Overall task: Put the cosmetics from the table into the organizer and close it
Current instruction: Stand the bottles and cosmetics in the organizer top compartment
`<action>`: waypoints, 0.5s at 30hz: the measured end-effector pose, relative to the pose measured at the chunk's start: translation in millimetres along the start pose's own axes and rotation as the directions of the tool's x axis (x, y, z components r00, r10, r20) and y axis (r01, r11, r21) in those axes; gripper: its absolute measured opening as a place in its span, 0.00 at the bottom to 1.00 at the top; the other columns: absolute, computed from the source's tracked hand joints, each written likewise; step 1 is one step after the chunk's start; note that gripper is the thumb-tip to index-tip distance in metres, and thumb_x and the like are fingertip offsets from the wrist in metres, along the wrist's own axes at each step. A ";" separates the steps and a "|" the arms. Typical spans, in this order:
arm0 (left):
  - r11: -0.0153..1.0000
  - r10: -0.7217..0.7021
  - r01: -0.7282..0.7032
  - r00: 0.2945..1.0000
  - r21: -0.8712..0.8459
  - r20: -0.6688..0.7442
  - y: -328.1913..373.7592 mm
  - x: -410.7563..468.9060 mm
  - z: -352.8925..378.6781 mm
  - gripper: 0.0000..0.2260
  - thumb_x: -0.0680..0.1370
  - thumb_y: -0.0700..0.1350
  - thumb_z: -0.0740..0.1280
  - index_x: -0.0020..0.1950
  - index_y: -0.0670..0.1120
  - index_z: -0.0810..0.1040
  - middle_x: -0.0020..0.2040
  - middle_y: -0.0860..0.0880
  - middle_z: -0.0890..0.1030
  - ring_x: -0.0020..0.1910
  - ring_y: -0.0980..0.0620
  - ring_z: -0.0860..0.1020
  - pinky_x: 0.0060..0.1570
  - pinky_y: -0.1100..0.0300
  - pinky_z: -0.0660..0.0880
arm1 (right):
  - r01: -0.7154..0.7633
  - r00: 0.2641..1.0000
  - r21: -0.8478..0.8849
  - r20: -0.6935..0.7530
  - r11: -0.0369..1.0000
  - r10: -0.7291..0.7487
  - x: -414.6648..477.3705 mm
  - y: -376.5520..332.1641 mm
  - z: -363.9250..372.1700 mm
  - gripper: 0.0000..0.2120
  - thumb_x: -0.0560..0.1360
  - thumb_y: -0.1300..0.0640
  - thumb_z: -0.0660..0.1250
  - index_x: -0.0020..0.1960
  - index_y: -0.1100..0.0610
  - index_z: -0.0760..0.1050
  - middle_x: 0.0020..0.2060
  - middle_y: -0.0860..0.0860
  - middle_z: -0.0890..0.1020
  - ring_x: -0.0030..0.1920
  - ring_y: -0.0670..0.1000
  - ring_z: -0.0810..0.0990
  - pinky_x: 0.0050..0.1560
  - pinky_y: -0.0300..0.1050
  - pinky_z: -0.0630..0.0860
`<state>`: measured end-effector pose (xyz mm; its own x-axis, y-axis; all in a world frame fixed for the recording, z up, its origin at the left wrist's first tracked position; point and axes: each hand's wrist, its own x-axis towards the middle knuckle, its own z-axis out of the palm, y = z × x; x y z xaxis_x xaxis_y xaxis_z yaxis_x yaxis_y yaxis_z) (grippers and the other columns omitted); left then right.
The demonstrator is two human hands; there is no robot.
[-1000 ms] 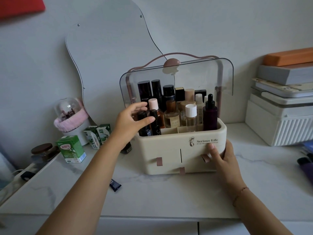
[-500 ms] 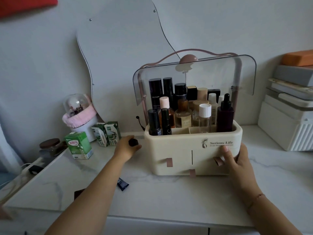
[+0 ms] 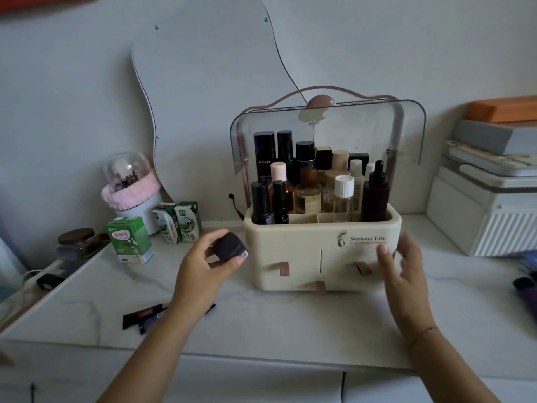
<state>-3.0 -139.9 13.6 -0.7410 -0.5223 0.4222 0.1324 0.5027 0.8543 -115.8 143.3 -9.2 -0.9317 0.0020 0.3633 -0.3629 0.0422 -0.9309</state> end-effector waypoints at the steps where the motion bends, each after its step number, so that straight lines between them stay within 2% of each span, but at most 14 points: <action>1: 0.999 0.021 -0.021 1.000 -0.041 0.003 10.6 -11.8 -3.5 0.22 0.66 0.46 0.77 0.57 0.60 0.76 0.55 0.57 0.80 0.56 0.62 0.76 0.49 0.69 0.72 | 0.036 0.995 -0.042 -0.094 0.998 -0.040 -8.1 -7.3 -2.9 0.31 0.71 0.41 0.62 0.70 0.53 0.63 0.66 0.50 0.71 0.66 0.48 0.69 0.66 0.49 0.68; 3: 0.993 0.070 -0.068 0.997 -0.097 0.016 30.1 -31.1 -8.0 0.24 0.65 0.47 0.78 0.57 0.60 0.76 0.55 0.57 0.80 0.55 0.60 0.78 0.50 0.66 0.75 | 0.191 0.948 -0.134 -0.234 0.972 -0.218 -28.1 -28.8 -4.6 0.24 0.72 0.43 0.64 0.65 0.49 0.66 0.60 0.45 0.73 0.61 0.43 0.72 0.64 0.47 0.71; 4: 0.991 0.090 -0.086 0.995 -0.103 0.034 39.4 -38.5 -8.1 0.26 0.64 0.51 0.78 0.59 0.60 0.74 0.55 0.59 0.80 0.56 0.59 0.78 0.51 0.63 0.75 | 0.277 0.927 -0.188 -0.205 0.942 -0.314 -37.8 -43.3 -2.4 0.20 0.72 0.44 0.65 0.62 0.46 0.67 0.56 0.40 0.74 0.57 0.39 0.73 0.58 0.41 0.74; 6: 0.989 0.118 -0.108 0.989 -0.101 0.094 55.5 -48.1 -2.5 0.31 0.61 0.58 0.78 0.61 0.61 0.70 0.56 0.63 0.79 0.55 0.61 0.78 0.53 0.62 0.75 | 0.413 0.910 -0.220 0.051 0.884 -0.412 -52.5 -77.2 8.4 0.17 0.69 0.42 0.65 0.57 0.38 0.67 0.51 0.33 0.73 0.53 0.36 0.74 0.48 0.29 0.74; 8: 0.986 0.145 -0.132 0.980 -0.098 0.139 67.9 -52.2 9.2 0.32 0.60 0.60 0.76 0.61 0.62 0.68 0.56 0.66 0.79 0.55 0.64 0.77 0.52 0.65 0.75 | 0.406 0.874 -0.193 0.368 0.893 -0.318 -56.0 -105.1 22.1 0.19 0.64 0.36 0.64 0.55 0.33 0.68 0.51 0.31 0.73 0.53 0.34 0.74 0.47 0.25 0.74; 10: 0.978 0.194 -0.181 0.971 -0.102 0.141 78.1 -53.3 22.3 0.31 0.62 0.59 0.75 0.62 0.62 0.67 0.56 0.67 0.78 0.55 0.65 0.77 0.50 0.69 0.75 | 0.326 0.819 -0.203 0.549 0.923 -0.168 -47.9 -118.7 31.6 0.26 0.63 0.36 0.67 0.60 0.37 0.71 0.52 0.33 0.76 0.51 0.37 0.77 0.47 0.35 0.79; 11: 0.972 0.223 -0.210 0.966 -0.110 0.129 81.3 -53.0 28.4 0.30 0.63 0.57 0.74 0.62 0.60 0.68 0.55 0.67 0.79 0.54 0.66 0.77 0.49 0.71 0.74 | 0.310 0.809 -0.232 0.574 0.922 -0.127 -41.8 -121.7 34.3 0.28 0.64 0.38 0.69 0.62 0.41 0.72 0.51 0.35 0.77 0.50 0.39 0.78 0.47 0.38 0.79; 13: 0.960 0.266 -0.255 0.959 -0.116 0.093 84.9 -51.4 38.7 0.29 0.65 0.53 0.74 0.63 0.56 0.68 0.52 0.68 0.79 0.53 0.68 0.77 0.47 0.74 0.73 | 0.321 0.817 -0.274 0.565 0.907 -0.118 -30.1 -123.6 35.4 0.28 0.65 0.44 0.73 0.64 0.46 0.73 0.49 0.37 0.78 0.48 0.40 0.78 0.44 0.34 0.77; 15: 0.952 0.295 -0.288 0.953 -0.104 0.066 85.7 -49.6 46.5 0.29 0.66 0.50 0.74 0.64 0.53 0.68 0.52 0.67 0.77 0.53 0.68 0.77 0.45 0.76 0.72 | 0.324 0.826 -0.296 0.552 0.899 -0.116 -21.8 -122.6 34.7 0.26 0.66 0.45 0.74 0.63 0.46 0.74 0.49 0.39 0.79 0.47 0.40 0.78 0.41 0.31 0.75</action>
<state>14.5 -39.0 51.8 -0.7109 -0.3036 0.6344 0.4077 0.5572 0.7234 -51.6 103.3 95.7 -0.7367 -0.5550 0.3863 -0.6226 0.3339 -0.7077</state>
